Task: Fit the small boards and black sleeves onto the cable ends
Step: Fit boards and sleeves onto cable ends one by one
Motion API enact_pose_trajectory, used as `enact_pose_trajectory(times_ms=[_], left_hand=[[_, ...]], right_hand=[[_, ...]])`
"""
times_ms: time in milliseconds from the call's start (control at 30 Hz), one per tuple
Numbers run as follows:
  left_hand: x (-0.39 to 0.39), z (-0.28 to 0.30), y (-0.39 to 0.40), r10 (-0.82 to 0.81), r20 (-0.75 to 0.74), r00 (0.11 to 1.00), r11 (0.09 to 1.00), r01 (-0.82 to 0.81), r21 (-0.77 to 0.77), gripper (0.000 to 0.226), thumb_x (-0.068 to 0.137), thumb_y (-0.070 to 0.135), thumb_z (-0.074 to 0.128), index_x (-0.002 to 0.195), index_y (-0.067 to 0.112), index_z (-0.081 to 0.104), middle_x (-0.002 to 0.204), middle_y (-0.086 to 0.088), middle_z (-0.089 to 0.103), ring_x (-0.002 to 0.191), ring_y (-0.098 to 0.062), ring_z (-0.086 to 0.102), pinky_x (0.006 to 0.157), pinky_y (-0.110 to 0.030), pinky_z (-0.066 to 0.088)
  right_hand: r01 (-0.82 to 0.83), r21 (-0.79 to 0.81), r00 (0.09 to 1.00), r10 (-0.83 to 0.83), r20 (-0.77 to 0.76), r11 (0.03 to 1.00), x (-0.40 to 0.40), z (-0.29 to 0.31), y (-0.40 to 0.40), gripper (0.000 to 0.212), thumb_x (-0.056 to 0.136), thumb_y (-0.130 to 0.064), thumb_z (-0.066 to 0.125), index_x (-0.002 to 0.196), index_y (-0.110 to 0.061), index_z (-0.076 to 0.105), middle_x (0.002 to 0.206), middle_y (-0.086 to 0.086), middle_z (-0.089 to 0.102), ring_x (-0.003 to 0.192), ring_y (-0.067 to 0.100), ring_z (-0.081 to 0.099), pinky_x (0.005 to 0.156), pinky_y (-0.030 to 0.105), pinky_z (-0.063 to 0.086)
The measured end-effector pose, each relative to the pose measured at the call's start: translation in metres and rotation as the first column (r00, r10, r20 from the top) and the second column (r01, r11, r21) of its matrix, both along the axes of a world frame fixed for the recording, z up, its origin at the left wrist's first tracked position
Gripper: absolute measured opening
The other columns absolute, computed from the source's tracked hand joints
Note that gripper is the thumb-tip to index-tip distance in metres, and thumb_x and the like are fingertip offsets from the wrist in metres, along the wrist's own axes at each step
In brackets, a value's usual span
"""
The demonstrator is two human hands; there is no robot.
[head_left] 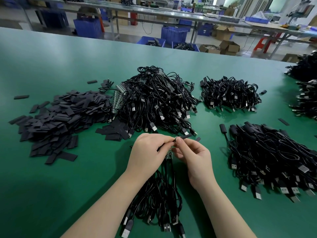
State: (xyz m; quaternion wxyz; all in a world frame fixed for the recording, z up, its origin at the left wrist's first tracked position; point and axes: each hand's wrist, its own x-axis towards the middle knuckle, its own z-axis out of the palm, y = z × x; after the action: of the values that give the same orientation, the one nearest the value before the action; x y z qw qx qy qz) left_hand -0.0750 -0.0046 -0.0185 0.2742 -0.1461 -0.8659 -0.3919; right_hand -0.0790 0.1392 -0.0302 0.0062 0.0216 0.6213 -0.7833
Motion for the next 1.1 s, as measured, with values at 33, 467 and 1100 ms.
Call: enact_pose_trajectory(times_ms=[33,467,1100], left_hand=[[0.0001,-0.0004,0.0003,-0.004,-0.006,1.0,1.0,0.004,-0.001,0.013,0.086,0.022,0.069,0.094,0.023,0.078,0.086,0.015,0.074,0.082,-0.002,0.065,0.085,-0.028,0.045],[-0.001,-0.0019,0.0004,0.032,0.007,0.999,0.999,-0.032,0.038,0.014,0.084,0.02,0.067,0.093,0.024,0.077,0.088,0.016,0.073,0.086,0.0,0.063,0.086,-0.03,0.048],[-0.0035,-0.0049,-0.0042,0.067,0.059,0.996,0.982,-0.076,0.171,0.015,0.079,0.015,0.079,0.094,0.019,0.079,0.089,0.01,0.075,0.094,0.003,0.059,0.085,-0.041,0.053]], right_hand=[[-0.012,-0.003,1.0,0.012,0.0,1.0,-0.0001,-0.0004,0.0007,0.024,0.074,-0.037,0.081,0.078,-0.013,0.077,0.074,0.011,0.064,0.072,0.017,0.061,0.07,0.022,0.053],[-0.028,0.085,0.999,0.031,-0.039,0.996,0.0018,0.0011,-0.0036,0.005,0.085,-0.026,0.076,0.083,-0.022,0.079,0.074,0.003,0.071,0.072,0.013,0.064,0.068,0.021,0.052],[0.157,0.278,0.959,-0.079,-0.271,0.948,0.0022,-0.0015,-0.0034,0.04,0.095,-0.017,0.065,0.119,-0.049,0.059,0.101,-0.019,0.074,0.094,0.01,0.072,0.082,0.016,0.053]])
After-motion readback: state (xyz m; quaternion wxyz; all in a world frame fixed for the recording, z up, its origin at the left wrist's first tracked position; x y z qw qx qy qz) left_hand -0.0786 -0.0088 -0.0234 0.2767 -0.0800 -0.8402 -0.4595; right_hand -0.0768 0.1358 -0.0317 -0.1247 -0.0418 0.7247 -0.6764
